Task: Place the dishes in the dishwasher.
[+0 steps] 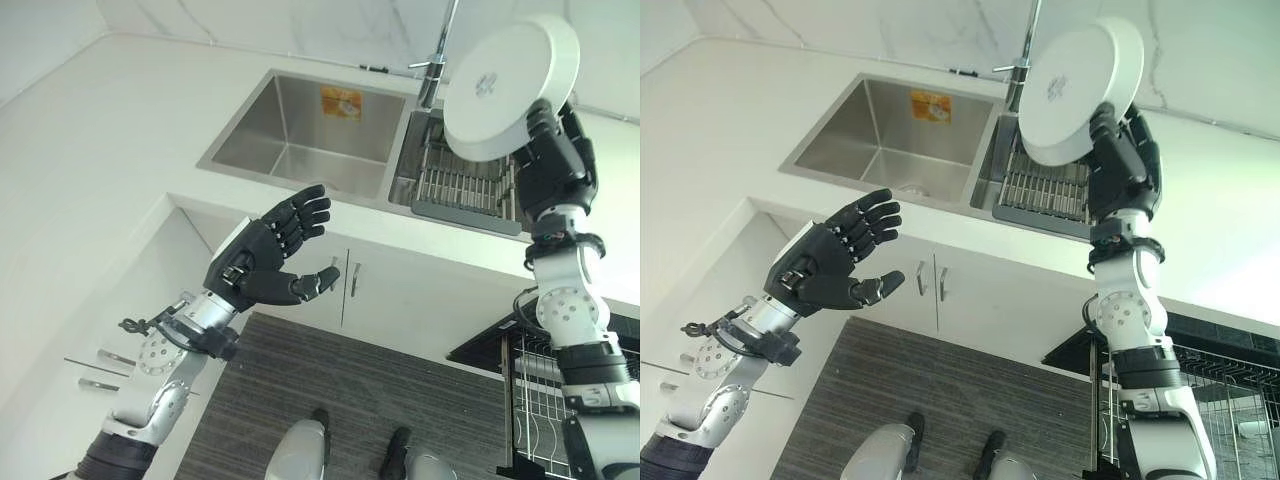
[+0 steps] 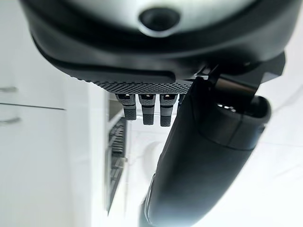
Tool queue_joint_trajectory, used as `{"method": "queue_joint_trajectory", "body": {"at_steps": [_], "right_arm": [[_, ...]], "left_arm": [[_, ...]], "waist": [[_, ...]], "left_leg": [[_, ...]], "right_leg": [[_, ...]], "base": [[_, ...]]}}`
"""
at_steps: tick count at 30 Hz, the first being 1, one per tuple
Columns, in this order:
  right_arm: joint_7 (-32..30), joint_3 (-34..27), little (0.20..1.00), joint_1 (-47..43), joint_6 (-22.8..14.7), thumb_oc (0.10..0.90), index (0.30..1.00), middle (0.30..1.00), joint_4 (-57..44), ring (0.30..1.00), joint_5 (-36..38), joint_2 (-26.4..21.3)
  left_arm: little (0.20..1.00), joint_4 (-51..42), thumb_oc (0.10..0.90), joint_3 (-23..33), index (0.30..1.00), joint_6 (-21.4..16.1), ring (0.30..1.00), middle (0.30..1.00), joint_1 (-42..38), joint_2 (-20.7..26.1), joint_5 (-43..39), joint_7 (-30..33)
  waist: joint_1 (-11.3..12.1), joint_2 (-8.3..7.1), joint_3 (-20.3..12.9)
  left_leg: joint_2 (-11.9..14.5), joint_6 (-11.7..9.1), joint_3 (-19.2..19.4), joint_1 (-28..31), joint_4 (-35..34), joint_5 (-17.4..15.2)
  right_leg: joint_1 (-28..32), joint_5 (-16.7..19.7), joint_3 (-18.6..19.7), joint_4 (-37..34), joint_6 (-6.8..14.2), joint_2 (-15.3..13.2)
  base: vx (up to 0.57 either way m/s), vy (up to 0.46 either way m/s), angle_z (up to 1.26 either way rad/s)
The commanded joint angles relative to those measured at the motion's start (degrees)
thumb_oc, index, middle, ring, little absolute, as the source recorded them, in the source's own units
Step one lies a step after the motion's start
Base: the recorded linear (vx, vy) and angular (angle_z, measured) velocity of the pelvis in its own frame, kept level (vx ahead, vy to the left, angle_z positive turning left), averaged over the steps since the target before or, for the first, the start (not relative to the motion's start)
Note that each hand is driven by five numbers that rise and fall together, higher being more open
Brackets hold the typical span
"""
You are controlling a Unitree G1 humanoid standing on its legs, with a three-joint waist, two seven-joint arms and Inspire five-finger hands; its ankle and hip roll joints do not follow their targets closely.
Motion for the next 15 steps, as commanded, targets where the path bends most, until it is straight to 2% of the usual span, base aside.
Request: {"method": "queue_joint_trajectory", "body": {"at_steps": [1, 8, 12, 13, 15], "right_arm": [[3.22, -3.09, 0.3, -3.27, -6.05, 0.4, 0.3, 0.3, -3.82, 0.3, -4.14, -1.18], [6.36, -4.89, 0.3, 8.05, -6.09, 0.4, 0.3, 0.3, -12.11, 0.3, -1.43, 5.32], [7.12, -4.71, 0.3, 11.98, -4.79, 0.4, 0.3, 0.3, -14.75, 0.3, -0.71, 8.01], [7.75, -4.71, 0.3, 12.74, -4.54, 0.4, 0.3, 0.3, -15.09, 0.3, -0.45, 8.29], [10.63, -4.32, 0.3, 13.83, -3.52, 0.4, 0.3, 0.3, -15.26, 0.3, 1.7, 8.47]], "left_arm": [[0.9, -6.4, 0.8, 2.34, 0.9, -7.17, 0.9, 0.9, 1.02, -1.46, 1.13, 1.19], [0.9, -7.64, 0.8, 4.93, 0.9, -6.63, 0.9, 0.9, 2.21, -3.01, 0.9, -0.5], [0.9, -7.79, 0.8, 5.12, 0.9, -6.01, 0.9, 0.9, 2.14, -3.17, 0.19, -1.55], [0.9, -7.77, 0.8, 5.15, 0.9, -6.06, 0.9, 0.9, 2.21, -3.18, 0.25, -1.35], [0.9, -8.03, 0.8, 5.46, 0.9, -6.99, 0.9, 0.9, 2.99, -2.73, 1.22, 0.58]], "waist": [[-1.91, -1.73, -8.6], [-5.2, -1.73, -7.58], [-7.45, -2.15, -6.4], [-7.71, -2.26, -6.15], [-7.21, -2.79, -5.33]], "left_leg": [[1.73, -1.84, 0.75, 4.44, -2.32, -8.63], [-0.47, -0.48, 1.06, 5.68, -2.32, -9.75], [-0.97, 0.18, 1.83, 5.98, -2.32, -10.21], [-0.91, 0.23, 2.09, 6.02, -2.32, -10.25], [-0.06, -0.15, 4.27, 6.39, -2.32, -10.23]], "right_leg": [[1.95, -5.29, 2.04, -0.78, 5.41, -0.01], [-1.25, -1.69, 4.86, -0.78, 7.85, -1.24], [-2.89, 0.62, 6.71, -0.78, 8.32, -1.03], [-3.09, 0.87, 6.58, -0.78, 8.37, -0.96], [-3.22, 2.87, 1.79, -0.78, 8.93, -3.23]], "base": [[-0.07, 0.135, -0.25], [-0.06, 0.102, -0.26], [-0.05, 0.083, -0.3], [-0.1, 0.04, -0.4], [-0.11, -0.007, -0.57]]}}
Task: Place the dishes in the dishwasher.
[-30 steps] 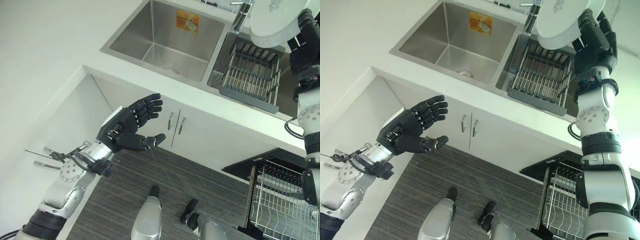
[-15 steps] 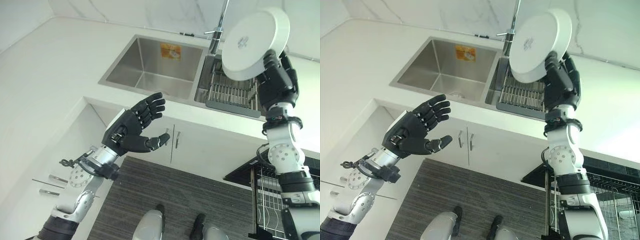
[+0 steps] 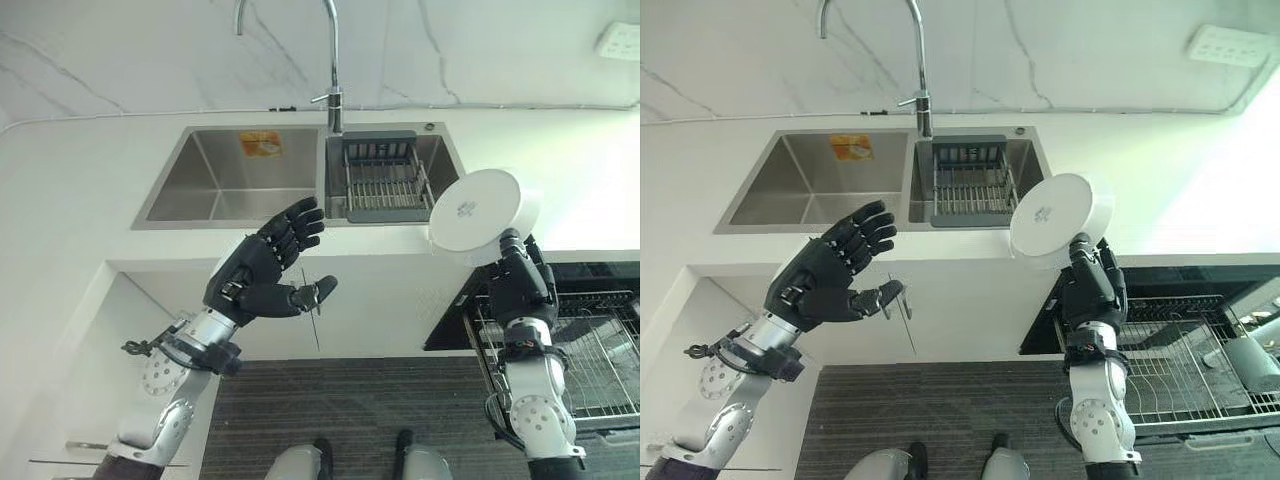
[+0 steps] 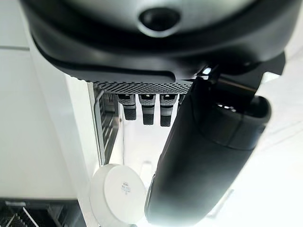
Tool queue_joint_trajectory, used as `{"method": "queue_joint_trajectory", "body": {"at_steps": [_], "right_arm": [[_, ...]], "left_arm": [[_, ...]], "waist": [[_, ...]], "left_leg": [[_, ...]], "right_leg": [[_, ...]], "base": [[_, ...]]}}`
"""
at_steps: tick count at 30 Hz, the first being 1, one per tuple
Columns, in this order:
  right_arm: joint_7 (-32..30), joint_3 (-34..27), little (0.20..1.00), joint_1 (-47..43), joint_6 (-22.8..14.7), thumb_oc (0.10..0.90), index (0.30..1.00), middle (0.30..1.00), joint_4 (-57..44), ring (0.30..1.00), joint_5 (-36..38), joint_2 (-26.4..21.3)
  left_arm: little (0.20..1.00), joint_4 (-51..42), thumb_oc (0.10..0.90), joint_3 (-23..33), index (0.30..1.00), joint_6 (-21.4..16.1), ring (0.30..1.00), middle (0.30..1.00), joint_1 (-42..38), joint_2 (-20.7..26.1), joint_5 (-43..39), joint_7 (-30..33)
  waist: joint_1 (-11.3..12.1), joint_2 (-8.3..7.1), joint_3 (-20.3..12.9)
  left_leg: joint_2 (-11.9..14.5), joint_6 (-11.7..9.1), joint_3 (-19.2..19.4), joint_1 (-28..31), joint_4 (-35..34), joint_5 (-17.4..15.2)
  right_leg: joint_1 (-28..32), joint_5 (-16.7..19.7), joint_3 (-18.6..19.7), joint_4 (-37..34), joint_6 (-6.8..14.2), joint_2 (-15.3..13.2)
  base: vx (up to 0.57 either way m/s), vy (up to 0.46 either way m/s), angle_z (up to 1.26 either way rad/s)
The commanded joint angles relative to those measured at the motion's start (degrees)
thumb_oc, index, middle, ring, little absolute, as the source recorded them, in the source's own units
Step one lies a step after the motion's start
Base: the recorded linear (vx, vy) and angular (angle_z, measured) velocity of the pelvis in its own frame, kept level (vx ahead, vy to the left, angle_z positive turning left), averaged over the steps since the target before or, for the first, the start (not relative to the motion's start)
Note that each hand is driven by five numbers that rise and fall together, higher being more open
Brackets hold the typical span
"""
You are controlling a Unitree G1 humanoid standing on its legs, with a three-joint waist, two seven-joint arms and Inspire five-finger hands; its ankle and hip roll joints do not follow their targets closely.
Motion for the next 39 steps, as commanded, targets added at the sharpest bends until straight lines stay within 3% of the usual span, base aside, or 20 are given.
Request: {"method": "queue_joint_trajectory", "body": {"at_steps": [1, 5, 6, 10, 13, 15, 18, 27, 35, 39], "right_arm": [[9.47, -2.24, 0.3, -7.31, -3.38, 0.4, 0.3, 0.3, -7.96, 0.3, 2.86, -2.45], [12.14, -2.06, 0.3, -6.09, -5.65, 0.4, 0.3, 0.3, -9.41, 0.3, 3.15, -1.48], [12.06, -1.44, 0.3, -6.78, -6.16, 0.4, 0.3, 0.3, -9.57, 0.3, 2.64, -0.79], [10.41, -0.39, 0.3, -8.0, -5.9, 0.4, 0.3, 0.3, -11.2, 0.3, 1.91, 0.02], [9.43, -1.46, 0.3, -7.91, -3.55, 0.4, 0.3, 0.3, -13.75, 0.3, 3.19, -0.56], [9.04, -3.33, 0.3, -7.13, -1.8, 0.4, 0.3, 0.3, -16.37, 0.3, 2.18, -2.28], [7.84, -4.62, 0.3, -6.58, -1.2, 0.4, 0.3, 0.3, -17.21, 0.3, -0.01, -3.6], [3.85, -5.82, 0.3, -5.3, -0.03, 0.4, 0.3, 0.3, -12.62, 0.3, -9.75, -5.38], [4.17, -3.65, 0.3, -6.66, 2.71, 0.4, 0.3, 0.3, 2.17, 0.3, -15.45, -6.25], [1.47, -2.13, 0.3, -8.22, 3.29, 0.4, 0.3, 0.3, 8.35, 0.3, -24.75, -7.72]], "left_arm": [[0.9, -6.92, 0.8, 3.95, 0.9, -7.18, 0.9, 0.9, -1.29, -0.18, 0.07, 1.86], [0.9, -7.15, 0.8, 4.4, 0.9, -8.07, 0.9, 0.9, -2.29, -0.07, 0.05, 0.12], [0.9, -6.99, 0.8, 4.0, 0.9, -8.14, 0.9, 0.9, -3.17, -0.27, 0.63, 0.18], [0.9, -6.72, 0.8, 3.14, 0.9, -7.76, 0.9, 0.9, -4.92, -0.21, 0.64, 1.26], [0.9, -7.56, 0.8, 3.74, 0.9, -6.64, 0.9, 0.9, -4.6, -1.36, 0.22, 1.67], [0.9, -8.75, 0.8, 4.17, 0.9, -5.78, 0.9, 0.9, -2.83, -4.05, 1.55, 1.44], [0.9, -8.77, 0.8, 5.02, 0.9, -5.46, 0.9, 0.9, -1.63, -4.04, 1.0, 1.16], [0.9, -7.98, 0.8, 6.24, 0.9, -5.55, 0.9, 0.9, 0.28, -3.37, 0.74, 0.74], [0.9, -6.81, 0.8, 5.46, 0.9, -5.15, 0.9, 0.9, -0.54, -2.48, 0.04, 0.09], [0.9, -6.66, 0.8, 4.91, 0.9, -5.49, 0.9, 0.9, -0.78, -2.01, 0.32, 0.57]], "waist": [[1.82, -0.16, -2.63], [2.3, 0.28, -2.53], [2.63, 0.32, -2.81], [3.13, -0.11, -3.85], [2.4, -0.15, -5.09], [0.87, 0.16, -6.6], [0.09, 0.51, -7.06], [-0.88, 1.62, -7.37], [-0.07, 2.02, -7.08], [0.92, 1.93, -7.05]], "left_leg": [[1.47, -2.25, -2.71, 6.23, -4.67, -8.63], [3.0, -1.38, -1.86, 5.92, -4.67, -8.42], [3.44, -1.44, -1.93, 5.55, -4.67, -8.27], [4.47, -2.36, -2.28, 4.71, -4.67, -7.7], [7.23, -4.11, -1.0, 4.97, -4.67, -7.18], [10.13, -6.16, 1.08, 5.02, -4.67, -6.16], [11.46, -7.31, 1.78, 5.03, -4.67, -5.28], [12.86, -8.72, 2.27, 4.92, -4.67, -4.14], [12.8, -9.3, 1.42, 5.09, -4.67, -4.24], [12.46, -9.32, 0.62, 4.75, -4.67, -3.96]], "right_leg": [[0.77, -0.18, -8.54, 2.84, 6.15, -4.39], [5.07, -0.45, -8.44, 2.84, 5.01, -6.6], [6.22, -1.9, -7.92, 2.84, 4.69, -6.6], [5.66, -3.7, -7.52, 2.84, 5.23, -6.69], [5.94, -7.07, -7.66, 2.84, 5.38, -4.67], [5.83, -9.48, -7.24, 2.84, 3.77, -2.7], [5.9, -10.17, -7.6, 2.84, 2.72, -1.97], [5.8, -10.79, -8.41, 2.84, 1.54, -0.97], [6.37, -11.14, -9.67, 2.84, 1.49, -1.26], [6.53, -11.05, -10.27, 2.84, 1.35, -1.46]], "base": [[-0.13, -0.114, -1.25], [-0.12, -0.184, -0.69], [-0.08, -0.253, -0.05], [-0.03, -0.256, -0.18], [0.01, -0.301, -0.19], [0.02, -0.269, -0.21], [0.0, -0.152, -0.25], [0.0, -0.089, -0.06], [0.03, -0.031, 0.06], [0.02, 0.0, 0.07]]}}
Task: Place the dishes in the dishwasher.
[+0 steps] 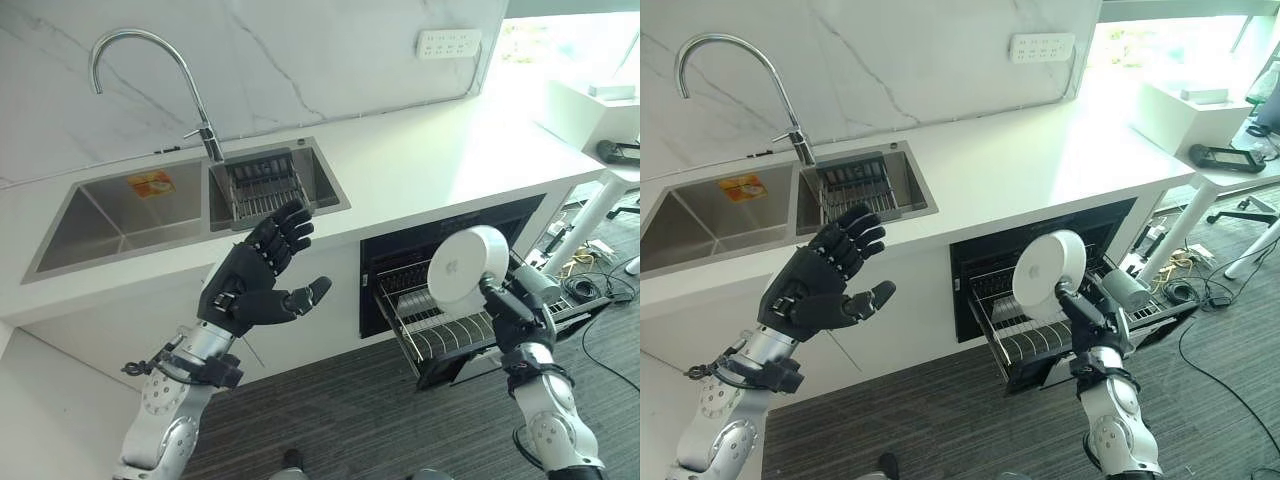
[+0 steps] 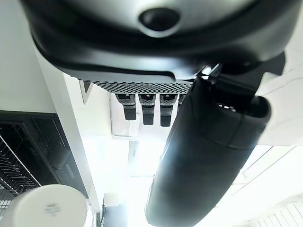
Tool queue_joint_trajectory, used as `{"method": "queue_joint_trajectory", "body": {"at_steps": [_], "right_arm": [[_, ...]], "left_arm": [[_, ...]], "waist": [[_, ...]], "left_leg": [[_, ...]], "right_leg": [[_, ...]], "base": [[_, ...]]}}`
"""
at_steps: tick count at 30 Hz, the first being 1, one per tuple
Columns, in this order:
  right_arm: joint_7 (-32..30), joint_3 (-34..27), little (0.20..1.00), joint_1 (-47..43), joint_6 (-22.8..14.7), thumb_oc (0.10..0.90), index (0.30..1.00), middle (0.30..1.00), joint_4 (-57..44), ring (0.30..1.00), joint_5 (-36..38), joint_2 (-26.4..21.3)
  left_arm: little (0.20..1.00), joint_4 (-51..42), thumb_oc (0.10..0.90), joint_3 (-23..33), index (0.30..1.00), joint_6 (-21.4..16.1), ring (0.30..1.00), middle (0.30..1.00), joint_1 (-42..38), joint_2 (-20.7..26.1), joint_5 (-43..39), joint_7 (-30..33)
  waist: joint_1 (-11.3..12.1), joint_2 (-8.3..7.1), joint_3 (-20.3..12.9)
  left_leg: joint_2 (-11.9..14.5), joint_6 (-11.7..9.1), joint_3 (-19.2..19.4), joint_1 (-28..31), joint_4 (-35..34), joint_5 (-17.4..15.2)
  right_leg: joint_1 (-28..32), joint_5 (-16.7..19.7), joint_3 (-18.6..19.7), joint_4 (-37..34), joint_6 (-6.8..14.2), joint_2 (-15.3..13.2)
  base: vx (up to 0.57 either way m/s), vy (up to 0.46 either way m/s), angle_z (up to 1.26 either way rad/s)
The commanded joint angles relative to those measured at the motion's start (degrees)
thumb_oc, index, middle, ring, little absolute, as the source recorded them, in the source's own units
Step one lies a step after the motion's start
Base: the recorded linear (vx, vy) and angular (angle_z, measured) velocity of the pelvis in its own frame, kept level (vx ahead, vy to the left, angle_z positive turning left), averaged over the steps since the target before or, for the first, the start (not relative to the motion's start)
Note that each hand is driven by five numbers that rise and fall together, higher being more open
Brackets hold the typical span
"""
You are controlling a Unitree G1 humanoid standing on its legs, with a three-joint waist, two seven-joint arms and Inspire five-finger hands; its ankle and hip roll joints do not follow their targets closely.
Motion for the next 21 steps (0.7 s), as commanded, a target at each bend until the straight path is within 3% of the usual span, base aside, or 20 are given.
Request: {"method": "queue_joint_trajectory", "body": {"at_steps": [1, 3, 6, 8, 21], "right_arm": [[0.13, -2.61, 0.3, -9.02, -5.51, 0.4, 0.3, 0.3, -7.08, 0.3, -7.23, -1.4], [-0.79, -2.52, 0.3, -9.16, -5.16, 0.4, 0.3, 0.3, -5.96, 0.3, -9.48, -1.87], [-4.87, -1.35, 0.3, -10.88, -0.6, 0.4, 0.3, 0.3, 1.7, 0.3, -21.19, -5.87], [-5.73, 0.38, 0.3, -12.4, -0.55, 0.4, 0.3, 0.3, 6.21, 0.3, -23.88, -7.34], [-7.75, 4.05, 0.3, -19.07, 4.25, 0.4, 0.3, 0.3, 17.71, 0.3, -30.26, -14.57]], "left_arm": [[0.9, -3.91, 0.8, 2.63, 0.9, -5.14, 0.9, 0.9, -5.33, 3.59, -1.17, -0.19], [0.9, -3.9, 0.8, 2.67, 0.9, -5.08, 0.9, 0.9, -5.29, 3.62, -1.1, -0.18], [0.9, -3.62, 0.8, 3.2, 0.9, -4.24, 0.9, 0.9, -5.85, 3.75, -0.82, 0.17], [0.9, -3.31, 0.8, 2.86, 0.9, -4.01, 0.9, 0.9, -6.21, 3.57, -0.7, -0.5], [0.9, -2.74, 0.8, 1.8, 0.9, -2.76, 0.9, 0.9, -7.24, 5.15, -1.92, -0.56]], "waist": [[-0.37, -2.73, -1.0], [-0.13, -2.73, -0.97], [1.24, -3.28, -0.7], [2.15, -3.43, -0.6], [4.83, -3.53, -0.66]], "left_leg": [[0.54, -0.33, 0.63, 3.27, 10.63, -18.39], [0.52, -0.43, 0.49, 3.61, 10.63, -18.77], [0.07, -0.44, -0.27, 3.73, 10.63, -19.01], [-0.17, -0.41, -0.74, 3.52, 10.63, -18.71], [-0.86, -0.52, -2.37, 3.65, 10.63, -18.88]], "right_leg": [[2.83, 1.56, -2.62, -7.94, 3.05, -0.67], [3.24, 1.25, -2.75, -7.94, 3.2, -0.67], [3.95, 1.14, -3.75, -7.94, 3.28, -1.0], [4.15, 1.37, -4.47, -7.94, 3.15, -1.21], [5.46, 0.95, -6.14, -7.94, 3.12, -1.57]], "base": [[0.01, 0.002, 0.12], [0.04, 0.013, 0.08], [0.04, 0.04, 0.09], [0.04, 0.02, 0.26], [0.03, 0.006, 0.07]]}}
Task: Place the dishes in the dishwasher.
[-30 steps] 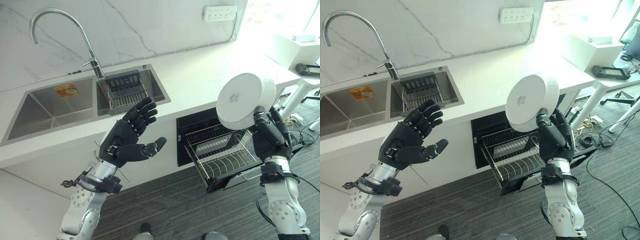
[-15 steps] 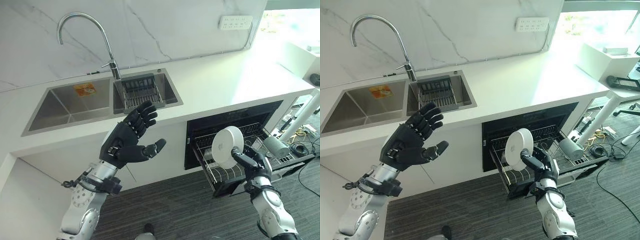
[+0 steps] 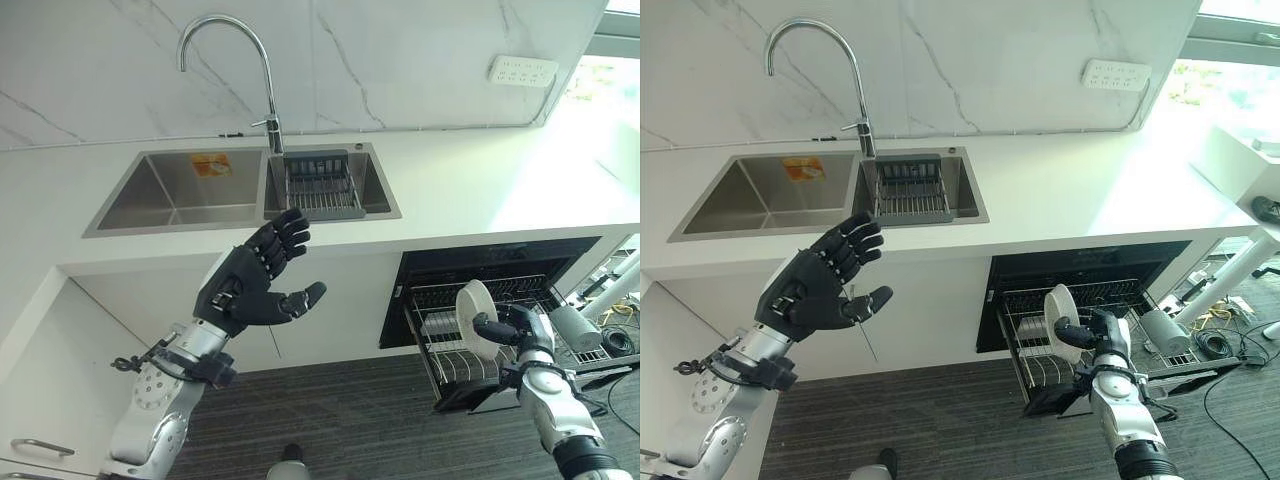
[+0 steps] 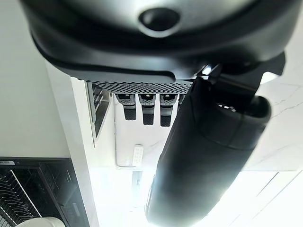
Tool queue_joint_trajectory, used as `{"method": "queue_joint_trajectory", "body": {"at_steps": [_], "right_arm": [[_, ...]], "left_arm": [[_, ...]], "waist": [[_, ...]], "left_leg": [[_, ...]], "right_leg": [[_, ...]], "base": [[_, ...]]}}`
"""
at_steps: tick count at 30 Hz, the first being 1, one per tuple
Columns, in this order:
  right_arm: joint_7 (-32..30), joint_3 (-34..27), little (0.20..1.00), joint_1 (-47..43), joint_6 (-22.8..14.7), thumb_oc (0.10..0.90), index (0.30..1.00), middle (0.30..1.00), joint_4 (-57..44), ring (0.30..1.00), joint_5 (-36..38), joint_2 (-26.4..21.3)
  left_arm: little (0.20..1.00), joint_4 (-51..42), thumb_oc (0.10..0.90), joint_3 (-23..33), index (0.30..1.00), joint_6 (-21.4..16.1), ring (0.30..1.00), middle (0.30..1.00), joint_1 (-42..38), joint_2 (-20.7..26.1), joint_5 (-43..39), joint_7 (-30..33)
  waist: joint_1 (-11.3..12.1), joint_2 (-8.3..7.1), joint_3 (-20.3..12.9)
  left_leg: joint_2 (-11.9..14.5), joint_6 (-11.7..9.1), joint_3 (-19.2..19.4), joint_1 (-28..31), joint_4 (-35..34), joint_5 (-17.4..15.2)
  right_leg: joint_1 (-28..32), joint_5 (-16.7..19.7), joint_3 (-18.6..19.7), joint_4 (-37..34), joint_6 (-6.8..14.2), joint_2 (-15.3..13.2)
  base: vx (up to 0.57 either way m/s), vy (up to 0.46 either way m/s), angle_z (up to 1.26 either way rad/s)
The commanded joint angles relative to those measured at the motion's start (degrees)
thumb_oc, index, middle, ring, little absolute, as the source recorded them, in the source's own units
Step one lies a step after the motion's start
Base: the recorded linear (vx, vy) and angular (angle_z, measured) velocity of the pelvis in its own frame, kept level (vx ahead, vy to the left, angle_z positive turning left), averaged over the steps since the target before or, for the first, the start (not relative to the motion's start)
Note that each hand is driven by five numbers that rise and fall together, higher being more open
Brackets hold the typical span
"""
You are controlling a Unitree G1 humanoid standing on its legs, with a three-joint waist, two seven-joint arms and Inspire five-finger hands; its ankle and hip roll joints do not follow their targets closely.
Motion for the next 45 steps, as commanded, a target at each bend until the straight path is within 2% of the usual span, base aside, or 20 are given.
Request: {"method": "queue_joint_trajectory", "body": {"at_steps": [1, 7, 13, 26, 34, 37, 42, 45], "right_arm": [[-2.38, -1.72, 0.3, -8.81, -3.11, 0.4, 0.3, 0.3, -2.32, 0.3, -3.66, -6.19], [-0.83, 1.81, 0.3, -12.21, 0.92, 0.4, 0.3, 0.3, 1.26, 0.3, -8.37, -9.02], [3.48, 7.52, 0.3, -17.59, 5.01, 0.4, 0.3, 0.3, 7.52, 0.3, -11.45, -12.7], [9.62, 16.02, 0.3, -27.55, 7.2, 0.4, 0.3, 0.3, 19.07, 0.3, -16.68, -16.15], [8.41, 16.89, 0.3, -30.34, 5.6, 0.4, 0.3, 0.3, 26.26, 0.3, -15.37, -15.68], [7.03, 18.3, 0.3, -32.74, 4.84, 0.4, 0.3, 0.3, 28.63, 0.3, -13.75, -15.73], [5.44, 20.13, 0.3, -38.78, 2.73, 0.4, 0.3, 0.3, 32.09, 0.3, -12.46, -17.52], [5.69, 20.45, 0.3, -39.53, 2.27, 0.4, 0.3, 0.3, 32.11, 0.3, -12.14, -18.26]], "left_arm": [[0.9, -4.68, 0.8, 1.32, 0.9, -4.21, 0.9, 0.9, -6.77, 1.17, -2.07, -0.75], [0.9, -4.46, 0.8, 0.54, 0.9, -3.57, 0.9, 0.9, -7.41, 1.99, -2.5, -0.59], [0.9, -3.96, 0.8, -0.77, 0.9, -2.96, 0.9, 0.9, -8.53, 3.31, -3.08, -0.4], [0.9, -3.18, 0.8, -2.34, 0.9, -1.19, 0.9, 0.9, -10.56, 5.68, -4.33, -1.95], [0.9, -2.59, 0.8, -3.52, 0.9, -1.74, 0.9, 0.9, -12.67, 7.91, -5.6, -1.86], [0.9, -1.7, 0.8, -4.54, 0.9, -3.22, 0.9, 0.9, -14.69, 8.66, -6.07, -1.35], [0.9, -0.63, 0.8, -5.15, 0.9, -6.1, 0.9, 0.9, -19.18, 10.55, -7.89, 1.18], [0.9, -0.89, 0.8, -4.63, 0.9, -6.69, 0.9, 0.9, -19.34, 10.94, -8.39, 1.73]], "waist": [[0.03, -0.6, -0.49], [0.92, -0.7, -0.46], [1.95, -1.25, -0.06], [4.67, -1.81, 1.83], [6.11, -0.36, 3.77], [6.19, 0.72, 4.84], [5.53, 3.62, 8.48], [5.1, 4.43, 9.3]], "left_leg": [[1.45, -1.15, 0.68, 3.19, 10.42, -18.29], [1.33, -1.29, 0.1, 3.51, 10.42, -18.57], [1.01, -1.3, -0.56, 3.28, 10.42, -18.09], [-0.16, -1.2, -2.91, 2.7, 10.42, -17.6], [-0.66, -1.11, -4.26, 1.39, 10.42, -17.44], [-0.9, -1.0, -4.6, -0.07, 10.42, -17.02], [-1.56, -0.71, -5.05, -4.32, 10.42, -15.93], [-1.65, -0.62, -4.81, -5.31, 10.42, -15.68]], "right_leg": [[0.53, 0.04, -2.56, -4.44, 1.44, -0.02], [1.16, -0.38, -2.84, -4.44, 1.44, 0.03], [1.36, -0.12, -3.32, -4.44, 1.33, -0.09], [1.38, 0.55, -4.0, -4.44, 1.85, -0.35], [0.39, 0.95, -4.44, -4.44, 2.38, -0.86], [-1.07, 1.28, -4.15, -4.44, 2.45, -1.05], [-5.11, 1.97, -2.94, -4.44, 2.31, -1.67], [-6.07, 2.11, -2.46, -4.44, 2.18, -1.81]], "base": [[0.04, -0.001, 0.09], [0.05, -0.001, 0.02], [0.04, -0.01, 0.04], [0.05, -0.031, 0.06], [-0.01, -0.026, 0.07], [-0.13, 0.004, 0.15], [-0.21, 0.022, 0.02], [-0.12, 0.028, 0.01]]}}
